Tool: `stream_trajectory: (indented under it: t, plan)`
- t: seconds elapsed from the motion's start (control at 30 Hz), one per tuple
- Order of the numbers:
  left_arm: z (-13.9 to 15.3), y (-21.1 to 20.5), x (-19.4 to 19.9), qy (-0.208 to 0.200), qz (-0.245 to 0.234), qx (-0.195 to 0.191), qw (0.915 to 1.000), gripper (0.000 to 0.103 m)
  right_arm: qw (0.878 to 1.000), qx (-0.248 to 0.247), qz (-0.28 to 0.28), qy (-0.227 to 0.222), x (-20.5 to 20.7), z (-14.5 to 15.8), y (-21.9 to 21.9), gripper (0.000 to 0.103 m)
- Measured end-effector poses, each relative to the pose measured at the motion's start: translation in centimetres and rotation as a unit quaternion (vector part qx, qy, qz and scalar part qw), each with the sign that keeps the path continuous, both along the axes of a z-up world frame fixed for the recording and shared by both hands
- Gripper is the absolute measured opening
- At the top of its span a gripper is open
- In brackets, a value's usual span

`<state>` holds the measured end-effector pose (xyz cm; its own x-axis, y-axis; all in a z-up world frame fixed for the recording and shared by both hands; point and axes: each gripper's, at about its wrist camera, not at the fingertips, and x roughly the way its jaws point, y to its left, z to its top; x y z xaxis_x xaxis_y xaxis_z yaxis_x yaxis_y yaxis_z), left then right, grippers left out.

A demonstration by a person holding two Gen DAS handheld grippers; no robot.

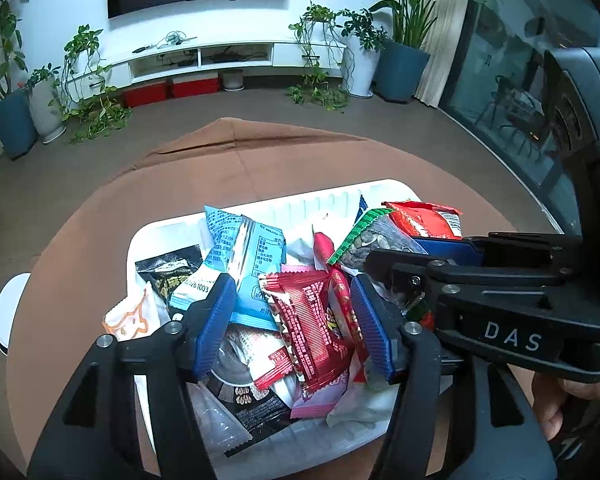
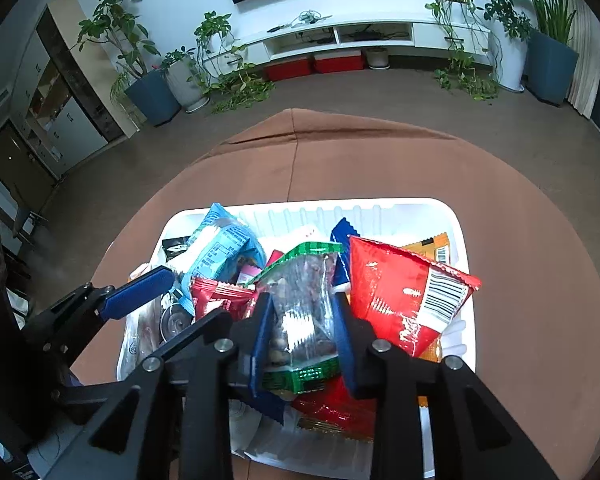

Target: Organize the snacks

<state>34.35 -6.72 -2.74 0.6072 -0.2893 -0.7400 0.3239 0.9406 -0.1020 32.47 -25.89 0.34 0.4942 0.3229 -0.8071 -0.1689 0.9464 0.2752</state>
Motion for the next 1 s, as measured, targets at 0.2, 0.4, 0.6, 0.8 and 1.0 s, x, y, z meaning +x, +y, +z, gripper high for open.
stream_trajectory:
  t: [0.2,0.4,0.6,0.8,1.0]
  plan:
    - [1.0,0.9,-1.7,-0.022,0.017,0.0,0.9996,0.078,1.0,0.002,-0.009,-0.014,-1.0,1.0,-0.3,0.039]
    - [3.9,1.9,-5.5,-0.08,0.046,0.016,0.9956,0.103,0.997,0.005,-0.022,-0.072,-4.1,4.3,-0.8,0.065]
    - [8.4,2.4,-13.1,-0.177,0.088,0.058,0.9786,0.103,0.968,0.025,-0.071,-0.239,-12.6,9.6,-2.7,0.099]
    - [10.3,2.8,-21.7,-0.201,0.209,0.099,0.9518,0.103,0.923,0.023,-0.115,-0.366,-22.7,13.8,-3.7,0.103]
    - [9.7,3.4,-26.9,-0.166,0.202,0.085,0.9615,0.103,0.914,-0.004,-0.098,-0.395,-29.6,15.5,-2.9,0.103]
